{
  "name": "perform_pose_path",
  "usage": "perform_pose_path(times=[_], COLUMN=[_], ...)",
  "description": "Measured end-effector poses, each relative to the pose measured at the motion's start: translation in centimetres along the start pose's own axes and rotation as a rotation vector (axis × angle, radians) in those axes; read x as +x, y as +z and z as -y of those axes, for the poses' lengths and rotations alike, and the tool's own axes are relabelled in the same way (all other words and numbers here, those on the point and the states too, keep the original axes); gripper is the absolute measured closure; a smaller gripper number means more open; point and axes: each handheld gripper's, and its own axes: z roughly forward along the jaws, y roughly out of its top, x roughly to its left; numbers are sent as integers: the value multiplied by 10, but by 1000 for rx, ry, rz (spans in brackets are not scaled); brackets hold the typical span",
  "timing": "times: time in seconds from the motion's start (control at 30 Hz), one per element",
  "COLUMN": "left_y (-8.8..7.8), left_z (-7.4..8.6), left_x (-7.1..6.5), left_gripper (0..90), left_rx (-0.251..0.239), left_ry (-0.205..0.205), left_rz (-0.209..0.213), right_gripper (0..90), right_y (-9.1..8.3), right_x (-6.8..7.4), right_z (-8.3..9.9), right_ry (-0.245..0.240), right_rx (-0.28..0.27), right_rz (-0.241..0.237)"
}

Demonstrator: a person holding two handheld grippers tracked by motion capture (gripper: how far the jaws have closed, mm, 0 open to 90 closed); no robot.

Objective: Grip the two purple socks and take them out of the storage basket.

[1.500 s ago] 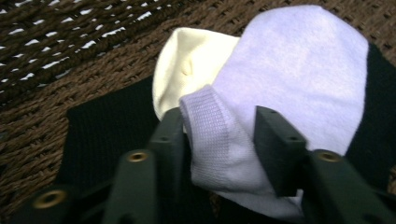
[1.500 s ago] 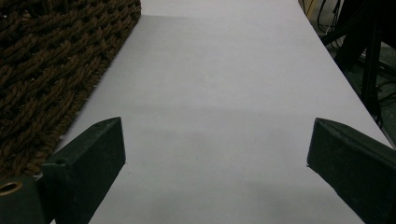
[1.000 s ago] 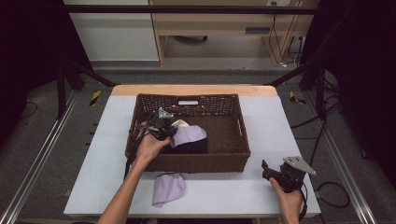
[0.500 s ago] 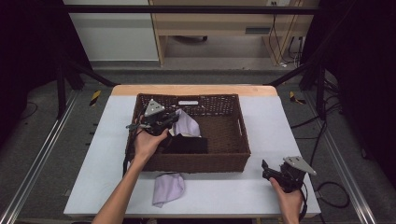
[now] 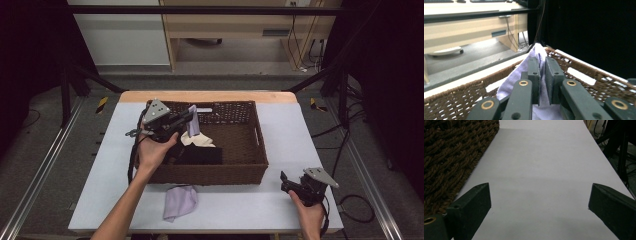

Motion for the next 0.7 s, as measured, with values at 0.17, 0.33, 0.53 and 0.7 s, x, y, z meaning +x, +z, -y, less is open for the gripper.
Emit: perform_pose_path(times=[0.17, 0.33, 0.53, 0.7], left_y=[-19, -34, -49, -70], left_z=[-12, -20, -25, -32], left_x=[-10, -20, -29, -41], left_gripper=[828, 827, 828, 827], left_rx=[-44, -79, -110, -138], left_ry=[11, 19, 31, 66], left_rz=[35, 80, 106, 142], right_gripper=[48, 48, 48, 48], right_y=[0, 0, 0, 0], right_x=[0, 0, 0, 0], right_z=[0, 0, 0, 0], right_ry=[0, 0, 2, 1], right_rx=[1, 1, -1, 0], right_rz=[1, 1, 1, 2])
